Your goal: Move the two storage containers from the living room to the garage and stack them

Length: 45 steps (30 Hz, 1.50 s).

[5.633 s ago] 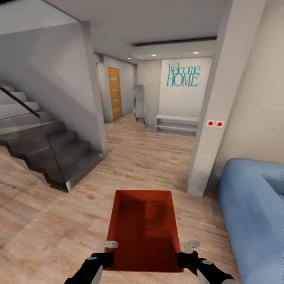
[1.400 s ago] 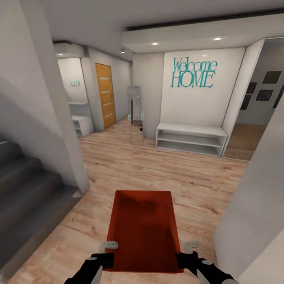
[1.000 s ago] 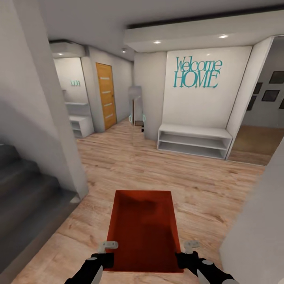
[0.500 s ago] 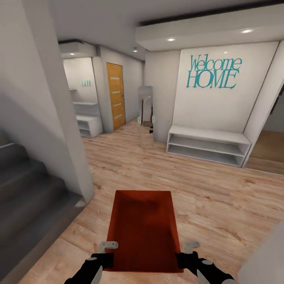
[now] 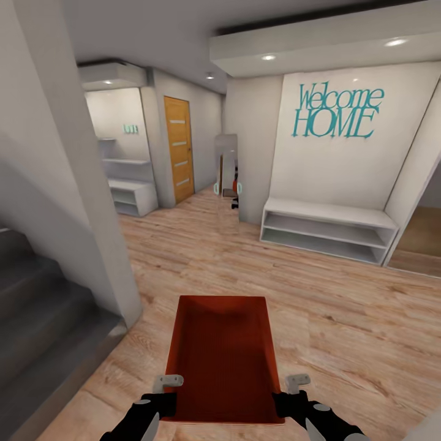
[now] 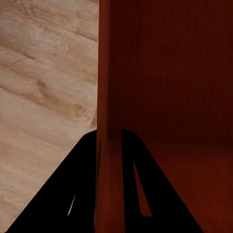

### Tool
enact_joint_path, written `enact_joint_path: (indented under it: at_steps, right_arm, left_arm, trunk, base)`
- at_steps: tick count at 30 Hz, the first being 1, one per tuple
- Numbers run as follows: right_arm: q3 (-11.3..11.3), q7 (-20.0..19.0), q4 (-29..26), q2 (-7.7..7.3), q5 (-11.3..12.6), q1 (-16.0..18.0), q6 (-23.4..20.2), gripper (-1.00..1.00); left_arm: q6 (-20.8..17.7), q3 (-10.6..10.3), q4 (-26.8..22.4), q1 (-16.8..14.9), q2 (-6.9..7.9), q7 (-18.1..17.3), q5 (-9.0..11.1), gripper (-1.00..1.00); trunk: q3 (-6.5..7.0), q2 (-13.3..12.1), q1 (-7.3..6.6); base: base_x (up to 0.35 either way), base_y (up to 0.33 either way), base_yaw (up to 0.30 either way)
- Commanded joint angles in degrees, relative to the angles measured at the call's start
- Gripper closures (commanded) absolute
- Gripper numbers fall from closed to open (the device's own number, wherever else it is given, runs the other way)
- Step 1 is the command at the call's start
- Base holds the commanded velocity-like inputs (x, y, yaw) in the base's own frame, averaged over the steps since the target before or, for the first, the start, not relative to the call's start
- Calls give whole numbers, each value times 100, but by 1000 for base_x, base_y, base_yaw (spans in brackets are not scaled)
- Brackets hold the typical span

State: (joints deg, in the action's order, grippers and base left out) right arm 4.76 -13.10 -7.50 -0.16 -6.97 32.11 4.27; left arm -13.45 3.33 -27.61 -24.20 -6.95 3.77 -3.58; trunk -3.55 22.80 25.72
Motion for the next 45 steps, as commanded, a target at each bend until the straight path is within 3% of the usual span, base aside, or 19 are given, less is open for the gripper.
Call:
enact_joint_path:
  at_steps: [1, 45]
  right_arm:
    - [-72, -202, -14, -37, 31, 6, 42, 100]
    - [-72, -202, -14, -37, 32, 6, 43, 100]
  left_arm:
    - [-35, 282, 1, -6, 338, -7, 59, 100]
    - [-35, 282, 1, -6, 336, -8, 58, 100]
  trunk:
    - [-12, 12, 7]
    - [-12, 12, 7]
  base:
    - [327, 0, 0]
    - [327, 0, 0]
